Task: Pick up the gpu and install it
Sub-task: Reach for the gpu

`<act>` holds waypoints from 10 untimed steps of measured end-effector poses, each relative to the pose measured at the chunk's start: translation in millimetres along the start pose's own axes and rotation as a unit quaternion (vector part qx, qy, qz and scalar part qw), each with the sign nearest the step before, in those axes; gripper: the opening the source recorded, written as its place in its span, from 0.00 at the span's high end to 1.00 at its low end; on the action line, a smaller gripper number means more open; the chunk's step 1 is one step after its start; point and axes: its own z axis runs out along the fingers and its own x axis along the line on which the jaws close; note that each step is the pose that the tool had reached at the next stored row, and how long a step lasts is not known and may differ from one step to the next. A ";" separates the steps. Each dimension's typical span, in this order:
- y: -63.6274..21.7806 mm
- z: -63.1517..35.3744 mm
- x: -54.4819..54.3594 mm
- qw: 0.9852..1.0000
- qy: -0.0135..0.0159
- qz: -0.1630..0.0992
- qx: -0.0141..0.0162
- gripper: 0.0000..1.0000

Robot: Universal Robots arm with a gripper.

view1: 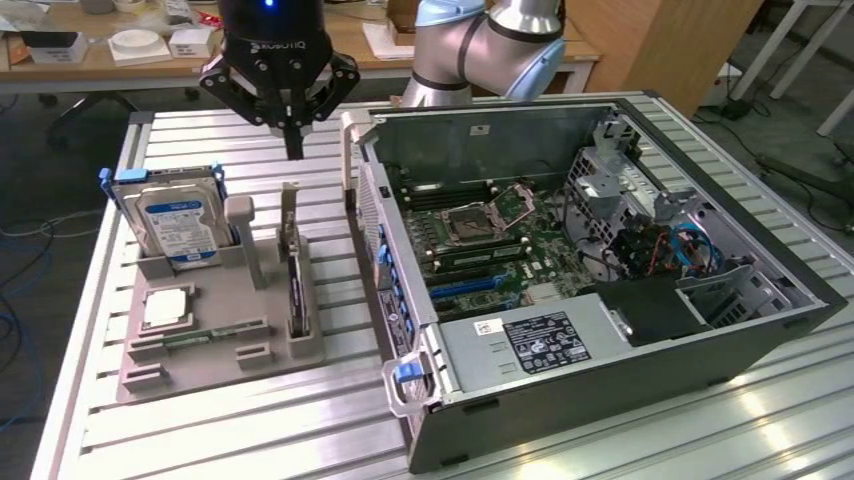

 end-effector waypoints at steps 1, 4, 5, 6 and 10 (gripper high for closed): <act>0.0 0.0 1.2 1.000 0.000 -0.001 0.000 0.90; -0.1 -0.1 4.4 1.000 0.000 -0.003 0.000 0.90; -0.1 -0.1 5.1 1.000 0.000 -0.003 0.000 0.90; -0.2 -0.2 5.8 1.000 0.000 -0.004 0.000 0.90; -0.3 -0.2 8.7 1.000 0.000 -0.005 0.000 0.90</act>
